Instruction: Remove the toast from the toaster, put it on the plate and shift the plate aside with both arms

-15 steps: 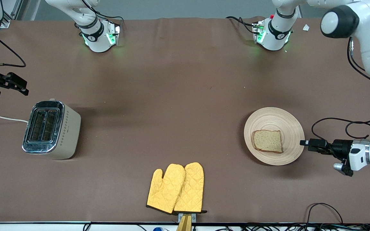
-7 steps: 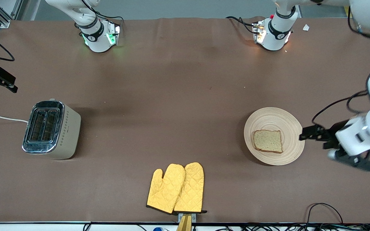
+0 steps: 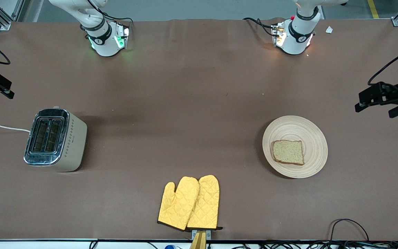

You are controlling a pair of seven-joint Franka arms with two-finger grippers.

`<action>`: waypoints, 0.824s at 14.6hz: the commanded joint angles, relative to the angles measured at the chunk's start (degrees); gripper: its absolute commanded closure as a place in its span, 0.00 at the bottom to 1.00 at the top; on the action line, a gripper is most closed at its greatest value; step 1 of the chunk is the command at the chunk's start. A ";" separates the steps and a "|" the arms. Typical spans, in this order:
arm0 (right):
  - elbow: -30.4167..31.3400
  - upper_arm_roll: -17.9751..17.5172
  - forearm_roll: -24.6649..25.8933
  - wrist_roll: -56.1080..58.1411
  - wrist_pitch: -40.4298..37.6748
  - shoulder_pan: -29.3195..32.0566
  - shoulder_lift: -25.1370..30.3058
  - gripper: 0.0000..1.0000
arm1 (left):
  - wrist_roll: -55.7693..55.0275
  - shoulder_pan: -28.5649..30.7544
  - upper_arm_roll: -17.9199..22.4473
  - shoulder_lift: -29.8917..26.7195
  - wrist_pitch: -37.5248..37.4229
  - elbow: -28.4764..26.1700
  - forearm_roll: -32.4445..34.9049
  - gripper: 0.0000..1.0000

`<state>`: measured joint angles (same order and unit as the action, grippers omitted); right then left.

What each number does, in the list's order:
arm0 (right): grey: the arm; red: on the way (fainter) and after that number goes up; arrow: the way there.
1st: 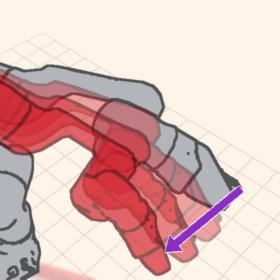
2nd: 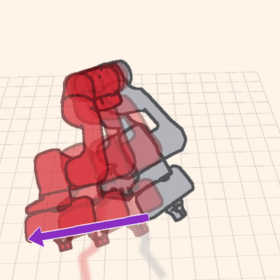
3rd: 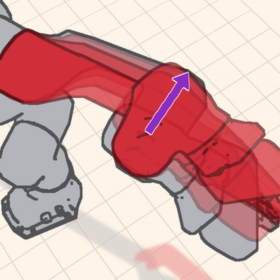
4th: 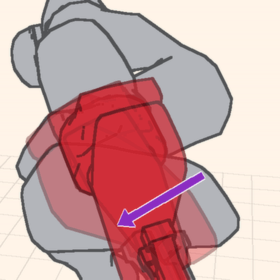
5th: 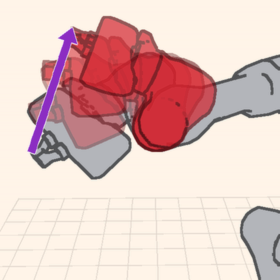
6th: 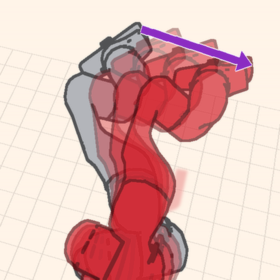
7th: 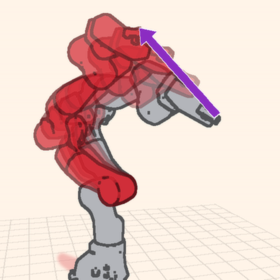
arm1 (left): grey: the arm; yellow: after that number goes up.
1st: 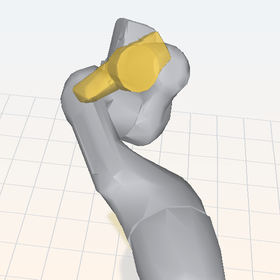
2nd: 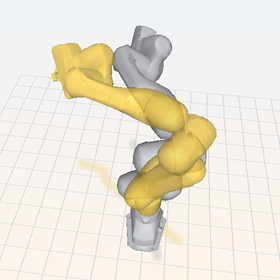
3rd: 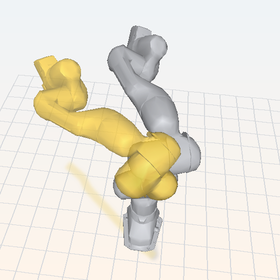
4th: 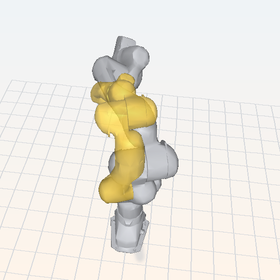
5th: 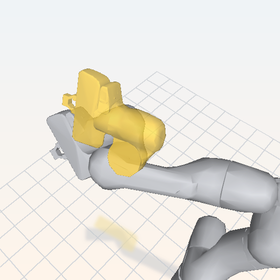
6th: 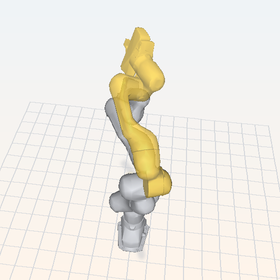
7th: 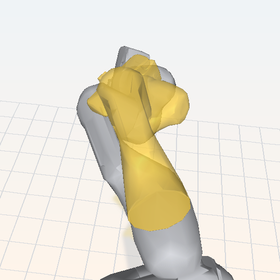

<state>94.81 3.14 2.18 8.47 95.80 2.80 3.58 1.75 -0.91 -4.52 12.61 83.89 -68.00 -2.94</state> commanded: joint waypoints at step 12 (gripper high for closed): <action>-1.03 -0.77 -1.30 0.67 -2.19 0.11 -0.85 0.00 | -3.95 0.03 -1.99 -17.54 13.94 -27.37 4.17 0.00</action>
